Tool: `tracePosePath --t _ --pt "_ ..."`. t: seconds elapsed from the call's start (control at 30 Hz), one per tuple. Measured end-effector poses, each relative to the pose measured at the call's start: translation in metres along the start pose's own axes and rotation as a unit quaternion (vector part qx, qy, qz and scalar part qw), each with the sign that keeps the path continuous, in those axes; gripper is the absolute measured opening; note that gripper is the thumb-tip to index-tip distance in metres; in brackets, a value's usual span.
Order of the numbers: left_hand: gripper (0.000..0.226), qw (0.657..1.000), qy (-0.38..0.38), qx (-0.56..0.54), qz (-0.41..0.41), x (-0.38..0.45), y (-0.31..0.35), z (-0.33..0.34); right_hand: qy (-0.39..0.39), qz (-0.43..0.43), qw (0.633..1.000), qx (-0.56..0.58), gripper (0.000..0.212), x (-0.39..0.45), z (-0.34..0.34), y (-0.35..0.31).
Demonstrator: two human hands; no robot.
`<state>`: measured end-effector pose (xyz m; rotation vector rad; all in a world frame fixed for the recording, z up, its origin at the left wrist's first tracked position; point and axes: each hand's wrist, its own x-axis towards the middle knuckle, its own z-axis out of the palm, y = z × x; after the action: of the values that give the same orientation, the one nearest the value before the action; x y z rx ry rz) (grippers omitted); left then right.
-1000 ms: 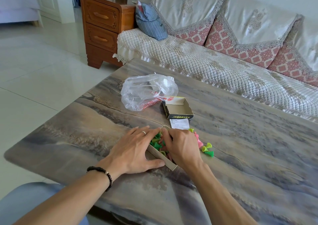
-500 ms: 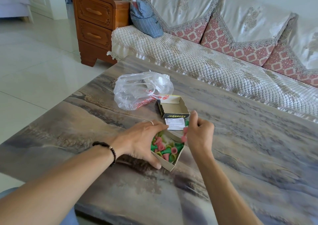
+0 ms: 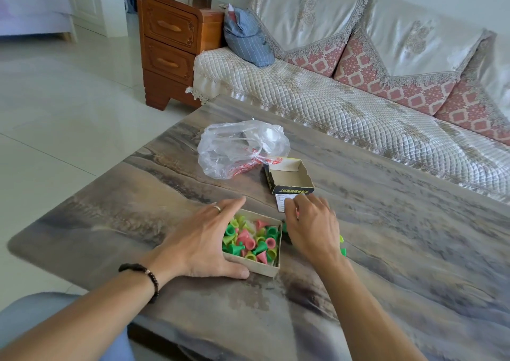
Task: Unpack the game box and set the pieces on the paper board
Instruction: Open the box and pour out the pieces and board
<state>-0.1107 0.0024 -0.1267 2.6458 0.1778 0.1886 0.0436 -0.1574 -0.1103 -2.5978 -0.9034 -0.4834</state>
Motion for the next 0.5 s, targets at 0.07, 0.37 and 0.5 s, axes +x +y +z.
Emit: tracePosePath --t 0.07,0.37,0.5 --pt "0.132 1.000 0.003 0.002 -0.013 -0.001 0.001 -0.001 0.021 -0.068 0.997 0.043 0.033 -0.004 -0.008 -0.008" --pt "0.132 1.000 0.011 0.001 -0.019 -0.001 0.003 -0.001 -0.077 -0.244 0.967 0.018 0.036 -0.024 0.001 -0.041" --pt "0.129 1.000 0.007 -0.001 -0.020 0.001 0.003 -0.001 -0.096 -0.213 0.970 0.064 0.041 -0.025 0.004 -0.041"
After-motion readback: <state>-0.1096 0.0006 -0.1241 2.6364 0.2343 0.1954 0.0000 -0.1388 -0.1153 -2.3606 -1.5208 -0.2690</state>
